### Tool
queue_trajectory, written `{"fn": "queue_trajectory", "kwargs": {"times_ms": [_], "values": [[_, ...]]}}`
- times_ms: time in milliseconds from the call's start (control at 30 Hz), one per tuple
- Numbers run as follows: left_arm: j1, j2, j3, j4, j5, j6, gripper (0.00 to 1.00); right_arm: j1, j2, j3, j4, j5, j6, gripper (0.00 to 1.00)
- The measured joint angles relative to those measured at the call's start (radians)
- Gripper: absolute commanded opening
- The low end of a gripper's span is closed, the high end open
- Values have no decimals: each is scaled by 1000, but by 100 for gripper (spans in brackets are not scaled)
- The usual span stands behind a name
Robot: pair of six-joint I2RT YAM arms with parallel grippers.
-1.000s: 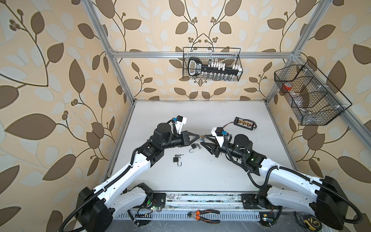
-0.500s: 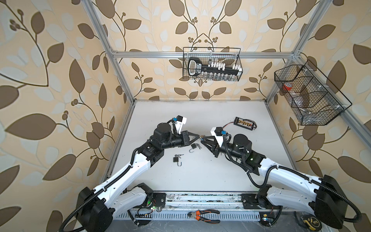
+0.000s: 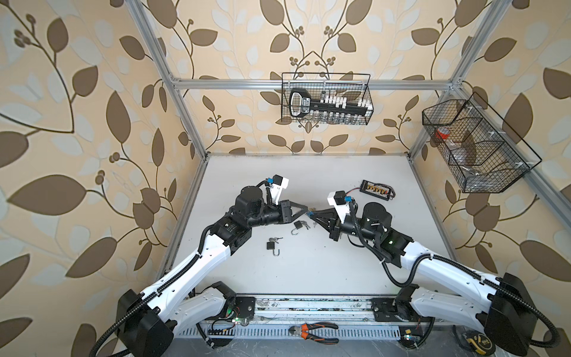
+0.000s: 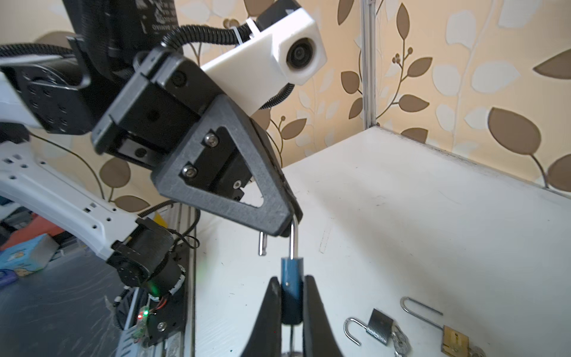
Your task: Lock with the key
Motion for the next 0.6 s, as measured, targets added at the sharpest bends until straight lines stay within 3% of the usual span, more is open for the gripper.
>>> {"fn": "queue_trajectory", "kwargs": {"times_ms": [267,600], "values": [[-1,-19,83,-8,126,97,0,-88,-27,74,7,-314,209,0],[-8,-39,167,-21,280,184,0,-96,-30,153,63,-523,408,0]]}}
